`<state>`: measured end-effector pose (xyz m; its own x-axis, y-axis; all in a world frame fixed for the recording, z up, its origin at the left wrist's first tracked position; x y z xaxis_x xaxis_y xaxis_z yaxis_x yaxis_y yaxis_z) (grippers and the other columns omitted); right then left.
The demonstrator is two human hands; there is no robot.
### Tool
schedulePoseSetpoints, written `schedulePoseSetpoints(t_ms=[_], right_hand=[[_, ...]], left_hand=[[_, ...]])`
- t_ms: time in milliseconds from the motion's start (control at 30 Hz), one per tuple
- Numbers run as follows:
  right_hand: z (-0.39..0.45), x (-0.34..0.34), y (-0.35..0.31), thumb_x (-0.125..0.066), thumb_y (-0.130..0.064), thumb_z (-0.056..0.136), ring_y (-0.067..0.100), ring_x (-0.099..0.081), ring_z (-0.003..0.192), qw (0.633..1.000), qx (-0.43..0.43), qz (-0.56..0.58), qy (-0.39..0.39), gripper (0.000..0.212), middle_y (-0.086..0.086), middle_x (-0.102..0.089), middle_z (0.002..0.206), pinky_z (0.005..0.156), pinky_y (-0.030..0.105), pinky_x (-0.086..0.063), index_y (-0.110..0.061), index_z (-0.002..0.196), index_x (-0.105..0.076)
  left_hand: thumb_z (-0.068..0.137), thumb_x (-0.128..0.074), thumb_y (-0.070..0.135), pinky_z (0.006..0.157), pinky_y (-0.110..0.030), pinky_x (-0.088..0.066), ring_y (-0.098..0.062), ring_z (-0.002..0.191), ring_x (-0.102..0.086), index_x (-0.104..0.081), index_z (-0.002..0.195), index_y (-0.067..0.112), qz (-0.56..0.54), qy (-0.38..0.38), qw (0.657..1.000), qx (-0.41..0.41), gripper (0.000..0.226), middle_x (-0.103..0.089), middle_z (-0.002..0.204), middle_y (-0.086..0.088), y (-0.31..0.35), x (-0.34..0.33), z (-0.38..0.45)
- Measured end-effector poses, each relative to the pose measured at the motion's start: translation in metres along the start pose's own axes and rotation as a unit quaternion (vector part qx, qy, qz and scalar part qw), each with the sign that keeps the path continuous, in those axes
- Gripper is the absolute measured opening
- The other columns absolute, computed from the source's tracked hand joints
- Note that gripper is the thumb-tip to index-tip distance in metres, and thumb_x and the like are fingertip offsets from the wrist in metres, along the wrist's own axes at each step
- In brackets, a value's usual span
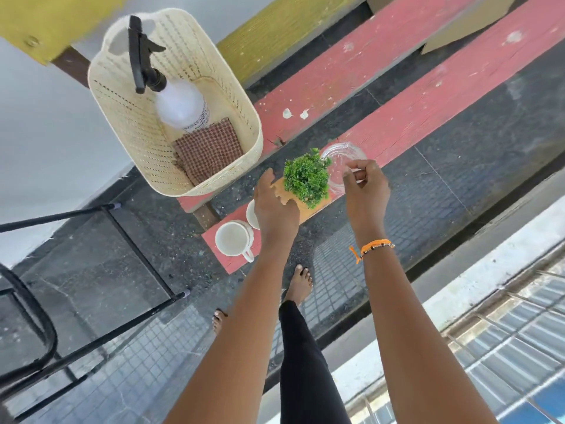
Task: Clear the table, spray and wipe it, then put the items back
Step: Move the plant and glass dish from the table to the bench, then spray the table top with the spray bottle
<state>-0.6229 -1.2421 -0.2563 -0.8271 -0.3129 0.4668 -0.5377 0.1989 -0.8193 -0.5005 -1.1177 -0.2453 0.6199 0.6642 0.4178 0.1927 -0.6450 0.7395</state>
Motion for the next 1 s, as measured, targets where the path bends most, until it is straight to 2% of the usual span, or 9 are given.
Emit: schedulePoseSetpoints(t_ms=[100, 200, 300, 367, 433, 533, 633, 733, 1000], right_hand=[[-0.018, -0.023, -0.049, -0.056, -0.015, 0.089, -0.008, -0.049, 0.055, 0.996, 0.063, 0.030, -0.059, 0.007, -0.015, -0.052, 0.066, 0.053, 0.004, -0.037, -0.013, 0.091, -0.063], [-0.034, -0.062, -0.096, -0.057, -0.014, 0.088, -0.005, -0.050, 0.058, 0.981, 0.121, 0.033, -0.148, 0.007, -0.014, -0.053, 0.065, 0.056, 0.008, -0.037, -0.013, 0.090, -0.063], [-0.045, -0.107, -0.133, -0.055, -0.011, 0.087, 0.005, -0.053, 0.062, 0.959, 0.157, 0.050, -0.232, 0.007, -0.013, -0.055, 0.067, 0.062, 0.016, -0.044, -0.012, 0.090, -0.062], [-0.045, -0.138, -0.149, -0.054, -0.010, 0.088, 0.010, -0.056, 0.073, 0.947, 0.175, 0.042, -0.266, 0.013, -0.008, -0.062, 0.080, 0.069, 0.013, -0.045, -0.007, 0.099, -0.062], [-0.041, -0.172, -0.160, -0.052, -0.010, 0.089, 0.016, -0.057, 0.092, 0.938, 0.194, 0.003, -0.288, 0.026, 0.005, -0.063, 0.106, 0.075, 0.007, -0.040, -0.006, 0.114, -0.057], [-0.023, -0.218, -0.168, -0.051, -0.010, 0.091, 0.022, -0.046, 0.123, 0.931, 0.192, -0.040, -0.309, 0.047, 0.012, -0.045, 0.137, 0.098, 0.022, -0.033, -0.007, 0.136, -0.039], [-0.007, -0.248, -0.172, -0.055, -0.008, 0.089, 0.021, -0.033, 0.136, 0.934, 0.183, -0.049, -0.305, 0.062, 0.010, -0.033, 0.148, 0.100, 0.015, -0.024, -0.010, 0.144, -0.027], [0.000, -0.266, -0.175, -0.061, -0.008, 0.084, 0.020, -0.039, 0.132, 0.934, 0.176, -0.041, -0.307, 0.060, 0.007, -0.044, 0.142, 0.100, 0.018, -0.029, -0.012, 0.139, -0.036], [0.002, -0.282, -0.189, -0.061, -0.010, 0.085, 0.023, -0.058, 0.103, 0.943, 0.199, -0.057, -0.261, 0.026, 0.010, -0.066, 0.110, 0.093, 0.034, -0.045, -0.003, 0.110, -0.057]], left_hand=[[0.081, -0.052, -0.005, 0.077, -0.006, -0.045, -0.011, 0.104, -0.056, -0.048, 0.125, 0.014, -0.045, 0.053, 0.997, -0.025, 0.049, -0.055, 0.124, -0.002, 0.013, 0.034, -0.008], [0.082, -0.053, -0.002, 0.067, -0.004, -0.046, -0.001, 0.086, -0.058, -0.055, 0.114, 0.015, -0.097, 0.107, 0.989, -0.026, 0.036, -0.060, 0.100, 0.003, 0.016, 0.076, -0.008], [0.084, -0.053, 0.004, 0.063, -0.003, -0.043, 0.004, 0.081, -0.057, -0.058, 0.105, 0.022, -0.087, 0.153, 0.984, -0.012, 0.028, -0.059, 0.089, 0.016, 0.012, 0.117, -0.001], [0.085, -0.051, 0.007, 0.061, -0.006, -0.042, 0.003, 0.080, -0.057, -0.059, 0.101, 0.024, -0.073, 0.163, 0.984, -0.001, 0.025, -0.060, 0.088, 0.019, 0.010, 0.135, 0.008], [0.085, -0.050, 0.006, 0.060, -0.005, -0.042, 0.002, 0.080, -0.057, -0.061, 0.098, 0.022, -0.070, 0.164, 0.984, -0.001, 0.023, -0.061, 0.087, 0.015, 0.008, 0.151, 0.018], [0.085, -0.049, 0.005, 0.061, -0.007, -0.044, 0.006, 0.076, -0.055, -0.062, 0.097, 0.022, -0.062, 0.153, 0.986, -0.003, 0.024, -0.060, 0.086, 0.018, 0.004, 0.164, 0.028], [0.086, -0.049, 0.005, 0.060, -0.003, -0.043, 0.007, 0.077, -0.055, -0.062, 0.100, 0.021, -0.055, 0.143, 0.988, -0.005, 0.025, -0.059, 0.086, 0.019, -0.002, 0.174, 0.031], [0.087, -0.050, 0.005, 0.061, 0.002, -0.040, 0.007, 0.078, -0.054, -0.062, 0.102, 0.018, -0.047, 0.144, 0.988, -0.011, 0.023, -0.059, 0.085, 0.017, -0.006, 0.181, 0.026], [0.088, -0.051, 0.004, 0.067, 0.002, -0.041, 0.006, 0.081, -0.055, -0.061, 0.104, 0.015, -0.039, 0.130, 0.990, -0.034, 0.022, -0.058, 0.087, 0.019, -0.003, 0.193, 0.011]])
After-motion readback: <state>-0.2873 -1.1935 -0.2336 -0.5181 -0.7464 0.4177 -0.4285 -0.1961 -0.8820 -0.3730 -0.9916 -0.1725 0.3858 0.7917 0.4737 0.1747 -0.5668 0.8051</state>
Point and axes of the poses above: each hand's wrist, its own z-axis towards the middle knuckle, its own x-axis out of the back of the hand, y = z × x, the point moved 6 cm from there along z, towards the middle knuckle
